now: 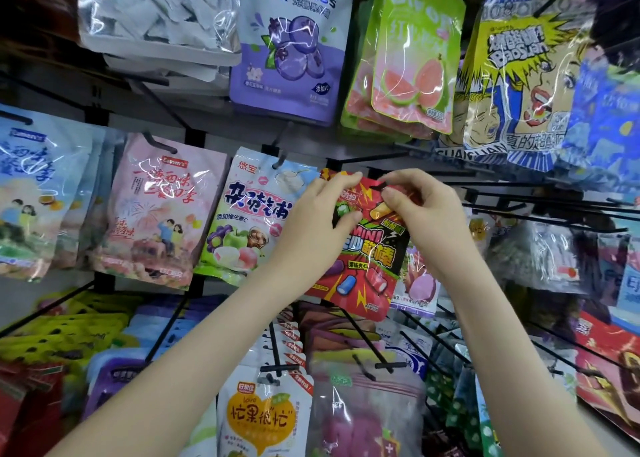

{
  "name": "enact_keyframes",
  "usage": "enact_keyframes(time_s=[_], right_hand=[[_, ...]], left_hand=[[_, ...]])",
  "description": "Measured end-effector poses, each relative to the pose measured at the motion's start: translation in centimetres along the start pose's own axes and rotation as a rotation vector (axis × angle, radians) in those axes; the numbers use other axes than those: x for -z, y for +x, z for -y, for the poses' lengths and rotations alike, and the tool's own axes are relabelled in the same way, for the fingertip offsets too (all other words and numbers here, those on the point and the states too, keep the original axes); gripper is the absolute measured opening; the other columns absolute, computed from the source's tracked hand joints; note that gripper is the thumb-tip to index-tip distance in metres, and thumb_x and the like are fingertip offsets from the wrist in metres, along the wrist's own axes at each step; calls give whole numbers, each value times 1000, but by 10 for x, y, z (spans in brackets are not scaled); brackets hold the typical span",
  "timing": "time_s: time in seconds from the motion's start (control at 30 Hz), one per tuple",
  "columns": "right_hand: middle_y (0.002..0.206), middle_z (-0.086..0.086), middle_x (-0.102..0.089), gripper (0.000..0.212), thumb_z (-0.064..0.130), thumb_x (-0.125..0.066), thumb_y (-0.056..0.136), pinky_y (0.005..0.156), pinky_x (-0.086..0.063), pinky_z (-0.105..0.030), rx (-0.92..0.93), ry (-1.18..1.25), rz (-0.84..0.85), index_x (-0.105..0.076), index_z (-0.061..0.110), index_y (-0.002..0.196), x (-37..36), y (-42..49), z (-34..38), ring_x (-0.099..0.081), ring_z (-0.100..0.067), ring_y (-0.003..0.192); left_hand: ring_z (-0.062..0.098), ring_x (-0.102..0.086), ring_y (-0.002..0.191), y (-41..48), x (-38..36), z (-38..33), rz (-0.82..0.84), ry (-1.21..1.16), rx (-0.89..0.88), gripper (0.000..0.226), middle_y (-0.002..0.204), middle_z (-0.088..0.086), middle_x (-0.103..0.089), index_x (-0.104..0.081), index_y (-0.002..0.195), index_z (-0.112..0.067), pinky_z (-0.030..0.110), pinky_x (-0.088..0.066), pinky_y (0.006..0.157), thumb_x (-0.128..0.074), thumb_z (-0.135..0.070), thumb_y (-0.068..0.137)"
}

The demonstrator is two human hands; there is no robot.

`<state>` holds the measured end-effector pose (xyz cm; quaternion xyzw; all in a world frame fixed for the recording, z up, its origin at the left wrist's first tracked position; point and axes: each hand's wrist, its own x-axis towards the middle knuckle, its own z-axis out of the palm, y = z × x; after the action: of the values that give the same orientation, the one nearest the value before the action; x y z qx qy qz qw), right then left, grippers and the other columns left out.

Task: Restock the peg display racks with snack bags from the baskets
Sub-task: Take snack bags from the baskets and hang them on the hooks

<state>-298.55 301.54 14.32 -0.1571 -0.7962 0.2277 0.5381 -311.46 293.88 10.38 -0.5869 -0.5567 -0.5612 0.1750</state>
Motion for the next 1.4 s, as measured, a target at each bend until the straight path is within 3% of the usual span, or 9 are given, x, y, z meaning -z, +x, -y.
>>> enact_keyframes(time_s=[0.07, 0.13, 0.23, 0.33, 0.5, 0.73, 0.97, 1.13, 1.4], right_hand=[[83, 5, -60, 14, 2, -59, 89, 68, -40, -6, 82, -103, -69, -59, 15, 93, -9, 4, -7, -56, 7, 72], [95, -3, -52, 13, 1, -61, 86, 78, -37, -16, 181, -251, -180, -58, 14, 91, -21, 7, -17, -48, -2, 85], [103, -10, -54, 14, 13, -61, 86, 78, -28, -30, 284, -459, -346, -66, 10, 98, -35, 4, -31, -44, -24, 97], [115, -10, -60, 39, 33, -41, 91, 89, -37, -40, 294, -501, -155, -64, 7, 109, -42, 0, -47, -50, -30, 106], [139, -19, -48, 54, 30, -29, 95, 104, -39, -51, 314, -670, 111, -49, -1, 133, -44, 1, -70, -42, -36, 131], [155, -13, -27, 57, 29, -36, 94, 117, -21, -45, 339, -625, 74, -31, 9, 148, -31, -33, -82, -19, -26, 145], [135, -14, -51, 47, 13, -50, 90, 108, -32, -35, 383, -409, 58, -47, 2, 136, 0, -122, -64, -43, -25, 127], [120, -11, -58, 37, 9, -49, 92, 102, -38, -30, 427, -197, 292, -55, 0, 128, 18, -230, -77, -49, -23, 116], [112, -13, -64, 40, 9, -57, 85, 92, -37, -30, 149, -58, 952, -57, 3, 124, 53, -485, -183, -51, -24, 106]], left_hand=[[12, -47, 101, -2, -5, 2, -34, 180, -35, 45, 111, -2, -49, -45, 141, -25, 18, -32, 82, -53, -25, 97], [25, -54, 96, -5, -12, 5, -117, 484, -121, 45, 106, 10, -57, -51, 136, -15, 32, -42, 79, -46, -29, 94], [35, -48, 117, -9, -18, 10, -109, 692, -119, 56, 134, 22, -50, -52, 135, -10, 46, -40, 94, -40, -41, 90], [32, -28, 141, -10, -16, 17, -33, 787, -215, 58, 153, 18, -31, -50, 136, -9, 52, -19, 111, -38, -42, 90], [25, -49, 131, -5, -23, 29, 144, 970, -210, 58, 140, 13, -52, -57, 132, -7, 60, -23, 109, -30, -38, 90], [28, -38, 138, -21, -30, 28, 116, 891, -206, 60, 146, 15, -43, -46, 141, -10, 55, -8, 112, -33, -40, 90], [32, -47, 127, -106, -31, -21, -83, 688, -156, 46, 138, 17, -51, -54, 131, -7, 48, -25, 110, -47, -29, 91], [31, -57, 113, -247, -54, -54, 48, 648, 38, 43, 127, 16, -59, -58, 125, -2, 43, -47, 96, -47, -25, 91], [29, -65, 89, -520, -125, -96, 553, 591, 724, 46, 106, 11, -65, -62, 110, -8, 33, -50, 73, -34, -32, 83]])
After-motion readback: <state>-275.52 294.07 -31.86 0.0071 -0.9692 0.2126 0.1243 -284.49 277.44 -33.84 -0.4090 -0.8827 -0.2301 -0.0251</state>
